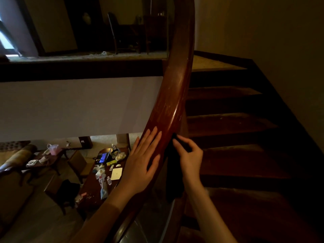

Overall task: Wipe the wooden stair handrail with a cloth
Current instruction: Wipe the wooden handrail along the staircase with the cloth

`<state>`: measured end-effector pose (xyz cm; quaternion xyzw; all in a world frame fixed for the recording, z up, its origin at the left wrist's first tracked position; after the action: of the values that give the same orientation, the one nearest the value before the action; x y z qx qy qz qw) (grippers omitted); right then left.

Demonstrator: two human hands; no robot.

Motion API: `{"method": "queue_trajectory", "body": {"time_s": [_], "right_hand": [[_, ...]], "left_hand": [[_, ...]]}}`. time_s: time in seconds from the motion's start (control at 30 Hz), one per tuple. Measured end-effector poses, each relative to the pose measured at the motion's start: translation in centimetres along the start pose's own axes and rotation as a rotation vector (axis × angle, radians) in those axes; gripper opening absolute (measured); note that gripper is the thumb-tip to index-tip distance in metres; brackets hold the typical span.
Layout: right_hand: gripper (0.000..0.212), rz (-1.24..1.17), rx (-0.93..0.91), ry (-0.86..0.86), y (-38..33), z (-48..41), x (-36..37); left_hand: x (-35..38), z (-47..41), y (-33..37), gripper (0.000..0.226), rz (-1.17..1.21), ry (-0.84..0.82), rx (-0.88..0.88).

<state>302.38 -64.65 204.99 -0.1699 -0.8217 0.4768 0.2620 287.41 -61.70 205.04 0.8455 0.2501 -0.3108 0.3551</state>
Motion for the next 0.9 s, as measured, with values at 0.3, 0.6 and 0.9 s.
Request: {"method": "queue_trajectory", "body": {"time_s": [0.3,0.6,0.9], "right_hand": [[0.013,0.105,-0.147,0.046,-3.4,-12.7,1.2],[0.018,0.121,-0.462,0.05,0.2,6.8,2.1],[0.01,0.227,-0.674,0.184,-3.2,-6.1,4.3]], "left_hand": [[-0.3,0.1,0.2,0.057,0.038,-0.012,-0.015],[-0.5,0.0,0.1,0.055,0.076,-0.043,0.004],[-0.6,0.1,0.4,0.053,0.107,-0.038,-0.011]]}}
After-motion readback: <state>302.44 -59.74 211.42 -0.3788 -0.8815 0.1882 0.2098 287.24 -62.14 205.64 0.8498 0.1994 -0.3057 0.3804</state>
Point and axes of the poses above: each hand's wrist, its own z-axis away from the middle knuckle, its own x-axis out of the palm, y = z × x, the point moved 4 cm from there along -z, towards the middle knuckle, and after that the axes turned 13 degrees about -x, right-handed, at the moved point
